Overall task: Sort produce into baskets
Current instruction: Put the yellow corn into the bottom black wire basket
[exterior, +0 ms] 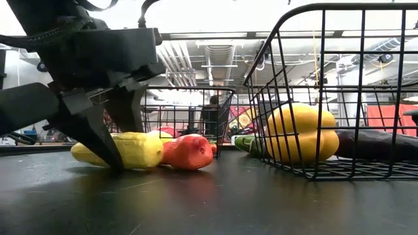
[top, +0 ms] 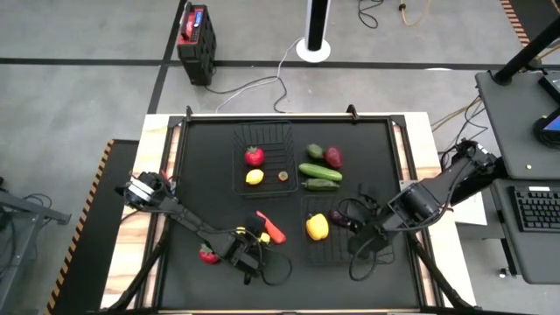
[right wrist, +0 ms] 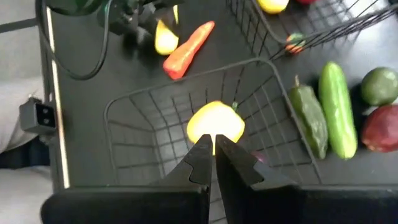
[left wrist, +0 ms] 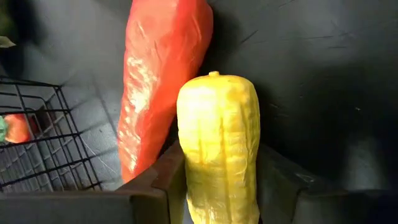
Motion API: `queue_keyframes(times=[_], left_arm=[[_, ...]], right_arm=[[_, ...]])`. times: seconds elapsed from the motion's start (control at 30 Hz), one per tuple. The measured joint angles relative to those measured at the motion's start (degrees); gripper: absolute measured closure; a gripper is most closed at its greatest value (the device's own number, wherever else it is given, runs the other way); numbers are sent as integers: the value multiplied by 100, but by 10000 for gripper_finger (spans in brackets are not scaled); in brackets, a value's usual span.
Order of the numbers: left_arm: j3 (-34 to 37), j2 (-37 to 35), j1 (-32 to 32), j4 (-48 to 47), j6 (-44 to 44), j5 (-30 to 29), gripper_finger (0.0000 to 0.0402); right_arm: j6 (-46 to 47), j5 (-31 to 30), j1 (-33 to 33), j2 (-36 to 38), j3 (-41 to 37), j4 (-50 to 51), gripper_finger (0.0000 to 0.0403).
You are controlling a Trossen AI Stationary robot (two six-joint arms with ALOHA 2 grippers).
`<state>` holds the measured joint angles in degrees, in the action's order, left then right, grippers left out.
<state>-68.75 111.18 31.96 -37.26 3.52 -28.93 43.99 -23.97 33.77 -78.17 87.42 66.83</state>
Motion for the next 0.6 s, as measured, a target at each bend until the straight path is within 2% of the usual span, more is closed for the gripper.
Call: queue_keyframes(times=[0.17,0.33,0.47,0.6], left_arm=[[-11,-409,115,-17,108,-147,278],[-14,-1209,323,122,175,-912,278],[14,-1914,533,715,82,-1612,278],[319,-2481,690,1964,-498,-1810,278]], right_arm=[[-333,-311,23,-2,-162,-451,390],[-1239,-668,23,-4,-721,-1825,390],[-2311,-957,23,-4,-1392,-3625,390],[-3846,-1089,21,-27,-2176,-6140,390]])
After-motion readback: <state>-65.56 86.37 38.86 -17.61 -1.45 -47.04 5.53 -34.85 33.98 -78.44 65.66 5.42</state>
